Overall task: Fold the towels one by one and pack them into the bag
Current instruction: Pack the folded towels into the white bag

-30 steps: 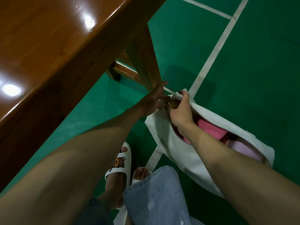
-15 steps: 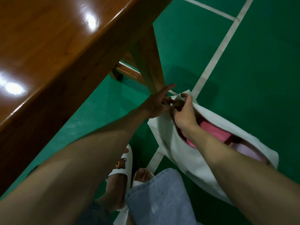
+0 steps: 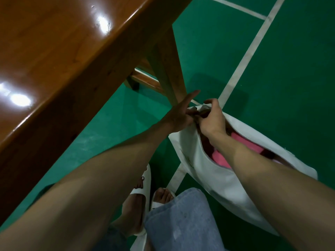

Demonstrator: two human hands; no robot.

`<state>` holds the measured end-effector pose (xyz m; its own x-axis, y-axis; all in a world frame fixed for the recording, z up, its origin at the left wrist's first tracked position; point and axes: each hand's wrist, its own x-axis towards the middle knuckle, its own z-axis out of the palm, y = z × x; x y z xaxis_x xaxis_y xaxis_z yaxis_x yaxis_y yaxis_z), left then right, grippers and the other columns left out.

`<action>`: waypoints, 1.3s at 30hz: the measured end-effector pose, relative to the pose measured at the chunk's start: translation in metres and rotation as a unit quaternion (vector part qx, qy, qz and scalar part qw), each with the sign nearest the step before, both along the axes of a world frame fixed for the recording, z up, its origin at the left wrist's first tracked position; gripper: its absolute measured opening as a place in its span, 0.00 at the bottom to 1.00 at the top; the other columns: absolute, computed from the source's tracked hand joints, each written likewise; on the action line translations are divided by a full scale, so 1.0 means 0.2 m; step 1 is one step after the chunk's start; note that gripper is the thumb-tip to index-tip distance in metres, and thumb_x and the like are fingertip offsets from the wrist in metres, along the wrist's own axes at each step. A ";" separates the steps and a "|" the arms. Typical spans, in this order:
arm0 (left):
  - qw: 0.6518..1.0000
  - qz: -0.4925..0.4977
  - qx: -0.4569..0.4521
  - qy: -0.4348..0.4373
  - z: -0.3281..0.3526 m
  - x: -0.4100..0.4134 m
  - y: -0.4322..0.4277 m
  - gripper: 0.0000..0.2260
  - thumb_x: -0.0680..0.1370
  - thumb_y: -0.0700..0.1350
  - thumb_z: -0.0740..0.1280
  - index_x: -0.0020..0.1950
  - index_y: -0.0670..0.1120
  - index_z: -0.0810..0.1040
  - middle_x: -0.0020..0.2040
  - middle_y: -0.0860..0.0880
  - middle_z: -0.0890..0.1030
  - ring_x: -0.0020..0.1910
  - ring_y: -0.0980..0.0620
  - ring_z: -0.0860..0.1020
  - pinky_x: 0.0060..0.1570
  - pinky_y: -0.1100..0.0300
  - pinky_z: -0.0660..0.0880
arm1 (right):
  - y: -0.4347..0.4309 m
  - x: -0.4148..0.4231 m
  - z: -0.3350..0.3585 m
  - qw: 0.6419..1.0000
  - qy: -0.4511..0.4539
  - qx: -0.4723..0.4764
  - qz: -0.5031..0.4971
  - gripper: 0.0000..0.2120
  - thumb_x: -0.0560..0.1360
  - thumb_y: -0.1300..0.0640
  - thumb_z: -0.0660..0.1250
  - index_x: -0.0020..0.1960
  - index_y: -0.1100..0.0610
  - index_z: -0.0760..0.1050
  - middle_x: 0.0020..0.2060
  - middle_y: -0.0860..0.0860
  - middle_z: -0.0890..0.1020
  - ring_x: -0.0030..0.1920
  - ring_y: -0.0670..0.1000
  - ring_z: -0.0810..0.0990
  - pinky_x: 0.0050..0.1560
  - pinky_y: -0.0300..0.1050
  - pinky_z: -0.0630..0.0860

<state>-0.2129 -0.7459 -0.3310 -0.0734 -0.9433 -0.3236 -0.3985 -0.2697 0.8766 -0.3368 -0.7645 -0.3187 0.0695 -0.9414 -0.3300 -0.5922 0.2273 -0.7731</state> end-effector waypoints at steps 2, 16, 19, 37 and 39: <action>0.999 -0.005 -0.015 -0.035 0.00 0.00 0.00 0.38 0.72 0.33 0.61 0.78 0.56 0.54 0.65 0.43 0.77 0.62 0.45 0.76 0.57 0.54 0.74 | 0.00 0.00 0.01 1.000 0.016 -0.012 0.015 0.19 0.76 0.64 0.67 0.64 0.53 0.67 0.48 0.53 0.80 0.50 0.55 0.77 0.51 0.45 0.72; 0.975 -0.040 -0.158 -0.149 -0.01 0.03 0.00 0.38 0.72 0.37 0.69 0.78 0.51 0.56 0.59 0.45 0.81 0.55 0.44 0.80 0.50 0.64 0.71 | -0.01 -0.02 0.16 0.996 0.034 -0.059 0.058 0.15 0.74 0.62 0.68 0.54 0.51 0.66 0.40 0.53 0.77 0.35 0.50 0.73 0.31 0.46 0.64; 0.978 -0.025 -0.147 -0.143 -0.04 0.09 -0.01 0.39 0.72 0.42 0.73 0.78 0.50 0.56 0.58 0.45 0.81 0.55 0.46 0.80 0.50 0.67 0.71 | 0.04 -0.06 0.16 0.995 0.021 -0.049 0.079 0.15 0.72 0.66 0.67 0.52 0.52 0.67 0.36 0.56 0.76 0.31 0.50 0.71 0.29 0.43 0.66; 0.958 -0.210 -0.173 -0.089 0.07 -0.08 -0.03 0.37 0.71 0.32 0.72 0.77 0.45 0.61 0.53 0.49 0.80 0.46 0.58 0.79 0.44 0.70 0.76 | 0.13 -0.19 0.03 0.991 -0.133 0.027 0.002 0.14 0.78 0.66 0.64 0.55 0.51 0.64 0.35 0.56 0.78 0.37 0.53 0.77 0.41 0.48 0.73; 0.968 -0.196 -0.149 -0.055 0.07 -0.07 -0.03 0.37 0.71 0.31 0.72 0.77 0.44 0.60 0.50 0.46 0.83 0.44 0.54 0.81 0.43 0.66 0.77 | 0.12 -0.19 0.02 0.992 -0.121 0.030 0.010 0.15 0.77 0.65 0.64 0.55 0.49 0.63 0.34 0.56 0.77 0.36 0.53 0.75 0.41 0.49 0.72</action>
